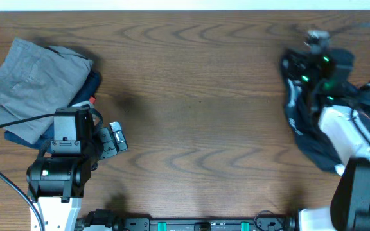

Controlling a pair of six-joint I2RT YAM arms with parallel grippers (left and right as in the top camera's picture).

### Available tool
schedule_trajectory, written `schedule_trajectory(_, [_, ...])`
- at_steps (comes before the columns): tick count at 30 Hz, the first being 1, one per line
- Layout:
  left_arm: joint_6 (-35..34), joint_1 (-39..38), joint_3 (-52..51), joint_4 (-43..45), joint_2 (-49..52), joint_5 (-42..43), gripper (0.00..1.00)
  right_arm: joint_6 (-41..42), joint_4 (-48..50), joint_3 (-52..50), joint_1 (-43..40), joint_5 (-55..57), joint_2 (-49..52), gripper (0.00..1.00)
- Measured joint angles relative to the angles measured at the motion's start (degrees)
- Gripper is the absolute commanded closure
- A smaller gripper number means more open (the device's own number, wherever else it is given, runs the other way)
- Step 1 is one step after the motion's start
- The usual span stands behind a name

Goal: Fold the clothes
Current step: 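Reach the right gripper to the crumpled black jersey and grasp it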

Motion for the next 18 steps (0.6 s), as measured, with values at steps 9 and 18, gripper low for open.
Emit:
schedule_trajectory(9, [0.0,0.0,0.0,0.0,0.0,0.1,0.02,1.3,-9.1,2.3,18.2,4.5,-2.1,0.24])
schedule_trajectory(18, [0.0,0.0,0.1,0.0,0.0,0.2,0.02,-0.9,-42.6,1.5,6.8,23.2,-8.9,0.23])
